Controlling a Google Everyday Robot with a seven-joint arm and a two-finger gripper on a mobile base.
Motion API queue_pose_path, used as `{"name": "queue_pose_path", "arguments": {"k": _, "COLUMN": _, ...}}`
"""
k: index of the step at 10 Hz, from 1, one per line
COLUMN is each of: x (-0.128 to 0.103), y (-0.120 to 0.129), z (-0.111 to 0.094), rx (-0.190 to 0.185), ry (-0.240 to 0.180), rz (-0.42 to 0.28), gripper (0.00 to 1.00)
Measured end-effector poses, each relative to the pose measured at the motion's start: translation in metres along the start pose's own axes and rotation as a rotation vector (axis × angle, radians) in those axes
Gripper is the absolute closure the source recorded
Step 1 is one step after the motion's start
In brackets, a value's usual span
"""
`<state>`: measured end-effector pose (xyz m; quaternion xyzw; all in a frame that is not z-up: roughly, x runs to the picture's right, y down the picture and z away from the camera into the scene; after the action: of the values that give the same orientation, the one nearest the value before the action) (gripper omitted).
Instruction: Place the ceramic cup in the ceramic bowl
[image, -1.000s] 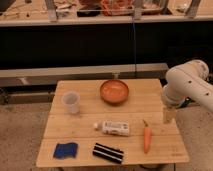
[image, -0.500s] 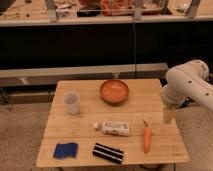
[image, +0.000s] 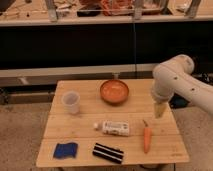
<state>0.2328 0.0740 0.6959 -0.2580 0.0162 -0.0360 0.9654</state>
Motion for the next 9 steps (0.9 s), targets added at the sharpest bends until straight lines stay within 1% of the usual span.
{"name": "queue_pose_path", "arguments": {"k": 1, "x": -0.005, "y": -0.003, "z": -0.002, "rx": 0.006, "ry": 0.004, "rz": -0.012, "gripper": 0.2}}
{"name": "queue_pose_path", "arguments": {"k": 3, "x": -0.004, "y": -0.007, "z": -0.003, "rx": 0.014, "ry": 0.006, "rz": -0.047, "gripper": 0.2}}
{"name": "queue_pose_path", "arguments": {"k": 5, "x": -0.019, "y": -0.013, "z": -0.005, "rx": 0.02, "ry": 0.004, "rz": -0.087, "gripper": 0.2}}
{"name": "queue_pose_path", "arguments": {"k": 7, "x": -0.055, "y": -0.022, "z": -0.008, "rx": 0.03, "ry": 0.004, "rz": -0.148, "gripper": 0.2}}
{"name": "queue_pose_path", "arguments": {"k": 9, "x": -0.08, "y": -0.031, "z": -0.011, "rx": 0.04, "ry": 0.005, "rz": -0.216, "gripper": 0.2}}
